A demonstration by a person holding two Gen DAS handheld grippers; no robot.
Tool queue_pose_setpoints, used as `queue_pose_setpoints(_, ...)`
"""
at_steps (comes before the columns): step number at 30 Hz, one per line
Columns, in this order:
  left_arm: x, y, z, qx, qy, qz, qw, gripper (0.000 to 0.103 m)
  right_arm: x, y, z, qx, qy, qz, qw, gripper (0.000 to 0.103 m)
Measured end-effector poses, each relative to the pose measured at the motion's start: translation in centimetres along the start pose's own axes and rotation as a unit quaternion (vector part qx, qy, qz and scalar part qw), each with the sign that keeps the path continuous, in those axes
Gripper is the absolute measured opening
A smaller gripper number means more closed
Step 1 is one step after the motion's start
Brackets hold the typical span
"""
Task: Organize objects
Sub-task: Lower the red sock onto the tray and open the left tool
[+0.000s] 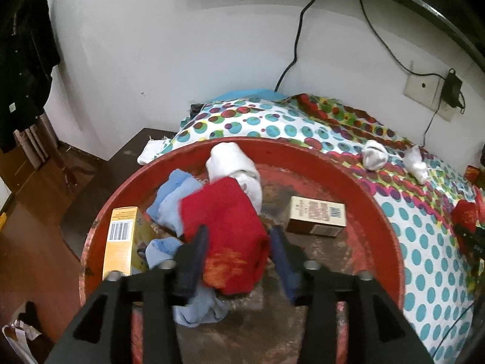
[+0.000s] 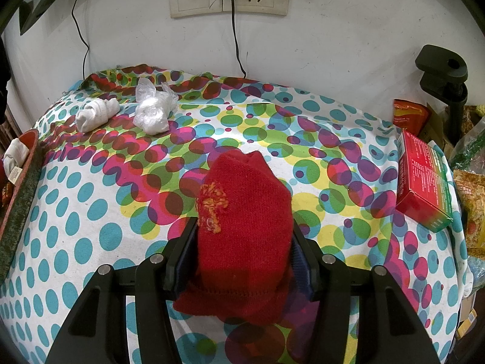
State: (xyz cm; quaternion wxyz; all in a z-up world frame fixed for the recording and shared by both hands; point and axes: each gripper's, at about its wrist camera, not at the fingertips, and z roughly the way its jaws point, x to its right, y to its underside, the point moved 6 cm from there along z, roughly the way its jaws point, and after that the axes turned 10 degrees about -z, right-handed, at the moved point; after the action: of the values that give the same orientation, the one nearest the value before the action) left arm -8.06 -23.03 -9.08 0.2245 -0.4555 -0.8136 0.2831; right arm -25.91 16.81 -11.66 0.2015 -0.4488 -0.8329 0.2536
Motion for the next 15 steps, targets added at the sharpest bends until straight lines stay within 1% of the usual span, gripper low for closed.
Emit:
queue_pose_setpoints(2,0.2,-0.1,-0.7,0.011,0.001,0.001,0.9999,0.058,0.0,0.0,0.0,0.000,0.000,0.000,1.000,0.053)
queue_pose_setpoints(4,0.5,-0.2,-1.3,0.012,0.004,0.005,0.9999,0.060,0.0,0.0,0.0,0.000,0.000,0.000,1.000,0.053)
queue_pose_setpoints(12,0.4,0.7,-3.1,0.016,0.007,-0.004,0.9998,0.061,0.0,0.0,0.0,0.000,0.000,0.000,1.000,0.053)
queue_pose_setpoints(15,1.0,1.8,-4.7,0.033,0.006,0.010,0.9994,0.061,0.0,0.1,0.0,0.000,0.000,0.000,1.000,0.053)
